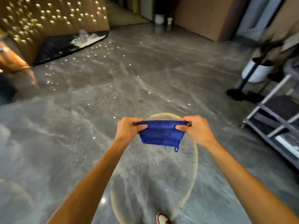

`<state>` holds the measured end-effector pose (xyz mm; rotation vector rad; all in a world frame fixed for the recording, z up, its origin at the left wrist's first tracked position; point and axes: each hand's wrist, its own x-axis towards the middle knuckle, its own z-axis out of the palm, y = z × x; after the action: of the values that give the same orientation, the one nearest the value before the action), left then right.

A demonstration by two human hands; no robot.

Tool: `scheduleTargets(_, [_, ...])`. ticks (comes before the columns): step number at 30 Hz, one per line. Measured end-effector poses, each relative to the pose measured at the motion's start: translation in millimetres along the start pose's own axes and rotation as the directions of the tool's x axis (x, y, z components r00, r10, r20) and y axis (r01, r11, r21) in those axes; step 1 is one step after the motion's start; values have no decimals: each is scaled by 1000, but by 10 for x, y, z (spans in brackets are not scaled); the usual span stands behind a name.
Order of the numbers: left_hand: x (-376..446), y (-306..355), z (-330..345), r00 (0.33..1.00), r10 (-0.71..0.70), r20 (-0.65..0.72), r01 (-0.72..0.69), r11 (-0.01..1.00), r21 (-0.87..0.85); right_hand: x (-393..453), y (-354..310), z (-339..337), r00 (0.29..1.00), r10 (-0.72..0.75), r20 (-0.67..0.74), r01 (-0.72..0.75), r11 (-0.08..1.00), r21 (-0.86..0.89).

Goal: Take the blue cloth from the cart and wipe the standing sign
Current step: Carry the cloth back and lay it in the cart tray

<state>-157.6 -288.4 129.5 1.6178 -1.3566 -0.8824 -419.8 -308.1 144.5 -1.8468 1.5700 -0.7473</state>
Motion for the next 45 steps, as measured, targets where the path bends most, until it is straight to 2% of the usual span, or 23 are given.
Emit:
scheduleTargets(4, [-11,154,438,983,94,158,-106,992,69,-379,291,-336,993,71,-97,-75,997,-35])
scheduleTargets(7, [-22,319,797,943,212,256,-255,956,147,-655,515,-591,976,126,-176,-134,990,-33])
scheduleTargets(10, [-61,581,1177,892,282,353,-337,936,104,-940,744,-864,943,193,-273,-207,978,-23])
scheduleTargets(13, [-159,892,1650,844,294,449,-332,943,6,-1266,1002,-1194,893,238,-382,-265,964,-19])
scheduleTargets(17, [-293,1178,2292,792,341,506,-344,935,-92,-1632,1285,-1617,824,295,-483,-334,942,5])
scheduleTargets(25, [-398,1699,3492,697,366,617,-357,923,-144,-2070,1915,-2332,693,372,-617,-405,910,93])
scheduleTargets(33, [-513,2127,4518,630,362,687,-343,924,-171,-2328,2531,-3002,636,393,-665,-405,903,146])
scheduleTargets(45, [-494,2536,5609,544,362,757,-306,926,-223,-2411,3205,-3646,517,468,-717,-461,858,227])
